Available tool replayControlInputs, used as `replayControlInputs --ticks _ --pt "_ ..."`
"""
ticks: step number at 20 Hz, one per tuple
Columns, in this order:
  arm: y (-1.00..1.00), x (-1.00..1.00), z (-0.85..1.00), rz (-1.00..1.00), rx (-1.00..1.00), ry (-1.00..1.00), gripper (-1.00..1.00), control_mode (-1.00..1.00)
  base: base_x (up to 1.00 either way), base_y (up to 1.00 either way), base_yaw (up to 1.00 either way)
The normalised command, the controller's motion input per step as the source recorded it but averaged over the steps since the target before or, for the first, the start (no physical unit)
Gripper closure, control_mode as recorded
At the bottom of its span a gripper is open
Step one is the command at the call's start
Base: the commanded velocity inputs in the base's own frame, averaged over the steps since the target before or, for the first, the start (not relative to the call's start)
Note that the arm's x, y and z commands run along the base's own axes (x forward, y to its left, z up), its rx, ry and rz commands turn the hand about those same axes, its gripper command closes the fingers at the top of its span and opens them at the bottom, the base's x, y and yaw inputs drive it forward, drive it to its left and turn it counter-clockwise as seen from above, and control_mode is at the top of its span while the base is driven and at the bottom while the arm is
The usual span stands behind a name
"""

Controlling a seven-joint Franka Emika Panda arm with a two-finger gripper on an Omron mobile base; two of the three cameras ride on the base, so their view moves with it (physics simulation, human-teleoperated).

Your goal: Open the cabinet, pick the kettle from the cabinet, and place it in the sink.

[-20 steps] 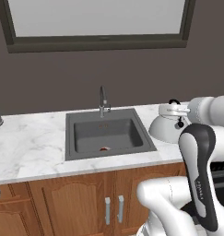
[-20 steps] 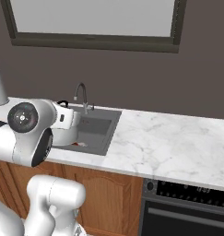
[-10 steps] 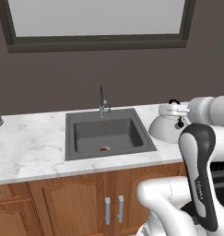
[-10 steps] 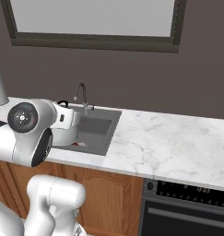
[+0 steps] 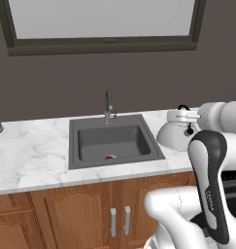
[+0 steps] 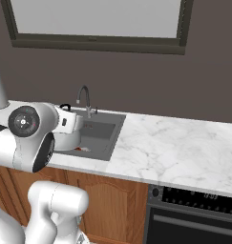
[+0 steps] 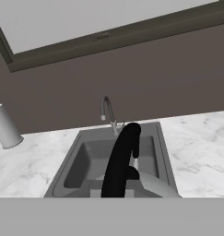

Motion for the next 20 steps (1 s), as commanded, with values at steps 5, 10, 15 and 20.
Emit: replayControlInputs --ticks 5,10,15,20 --pt "0.0 0.0 0.0 0.0 0.0 0.0 1.0 -1.0 0.0 0.0 0.0" --pt "0.0 -0.01 0.0 0.0 0.0 -0.01 1.0 -1.0 0.0 0.0 0.0" --pt "-0.04 0.13 -0.01 0.02 0.0 0.04 1.0 -1.0 0.0 0.0 0.0" --pt "-0.15 0.22 -0.01 0.14 0.06 0.09 1.0 -1.0 0.0 0.0 0.0"
